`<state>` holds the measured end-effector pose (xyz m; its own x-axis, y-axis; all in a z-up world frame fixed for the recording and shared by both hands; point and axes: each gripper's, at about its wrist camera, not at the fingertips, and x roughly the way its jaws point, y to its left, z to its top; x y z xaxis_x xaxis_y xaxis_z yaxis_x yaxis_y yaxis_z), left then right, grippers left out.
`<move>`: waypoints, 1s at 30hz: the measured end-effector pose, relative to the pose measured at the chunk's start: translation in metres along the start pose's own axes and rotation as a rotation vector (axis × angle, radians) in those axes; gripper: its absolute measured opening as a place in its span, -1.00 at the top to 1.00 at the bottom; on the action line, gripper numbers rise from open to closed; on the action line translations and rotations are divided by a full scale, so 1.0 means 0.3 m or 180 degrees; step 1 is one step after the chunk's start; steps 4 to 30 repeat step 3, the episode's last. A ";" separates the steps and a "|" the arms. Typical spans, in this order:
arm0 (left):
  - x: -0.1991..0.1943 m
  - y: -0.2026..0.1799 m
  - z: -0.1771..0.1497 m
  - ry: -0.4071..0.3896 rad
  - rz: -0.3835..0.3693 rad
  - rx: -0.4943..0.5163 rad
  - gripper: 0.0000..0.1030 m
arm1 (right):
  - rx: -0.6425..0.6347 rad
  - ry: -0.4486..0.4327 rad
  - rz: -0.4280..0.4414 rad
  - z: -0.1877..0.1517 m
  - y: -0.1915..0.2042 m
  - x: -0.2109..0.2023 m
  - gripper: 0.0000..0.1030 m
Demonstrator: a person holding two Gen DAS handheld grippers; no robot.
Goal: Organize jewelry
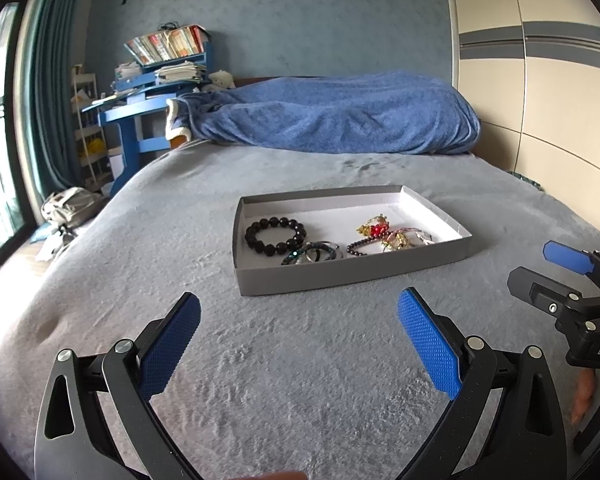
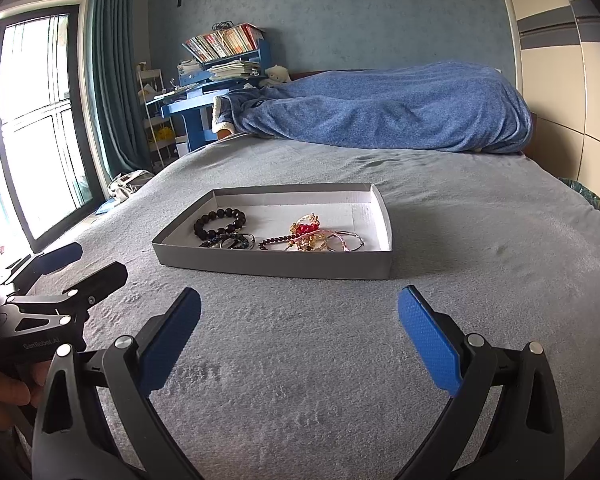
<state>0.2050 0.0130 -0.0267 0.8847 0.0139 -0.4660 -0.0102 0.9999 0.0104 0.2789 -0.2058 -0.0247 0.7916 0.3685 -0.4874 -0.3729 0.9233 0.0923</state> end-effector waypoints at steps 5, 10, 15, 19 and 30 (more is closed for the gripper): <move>0.001 0.001 -0.001 0.0008 -0.0004 0.0002 -0.90 | 0.0005 -0.0003 0.0002 -0.001 0.001 0.002 -0.89; 0.001 0.001 -0.001 0.0008 -0.0004 0.0002 -0.90 | 0.0005 -0.0003 0.0002 -0.001 0.001 0.002 -0.89; 0.001 0.001 -0.001 0.0008 -0.0004 0.0002 -0.90 | 0.0005 -0.0003 0.0002 -0.001 0.001 0.002 -0.89; 0.001 0.001 -0.001 0.0008 -0.0004 0.0002 -0.90 | 0.0005 -0.0003 0.0002 -0.001 0.001 0.002 -0.89; 0.001 0.001 -0.001 0.0008 -0.0004 0.0002 -0.90 | 0.0005 -0.0003 0.0002 -0.001 0.001 0.002 -0.89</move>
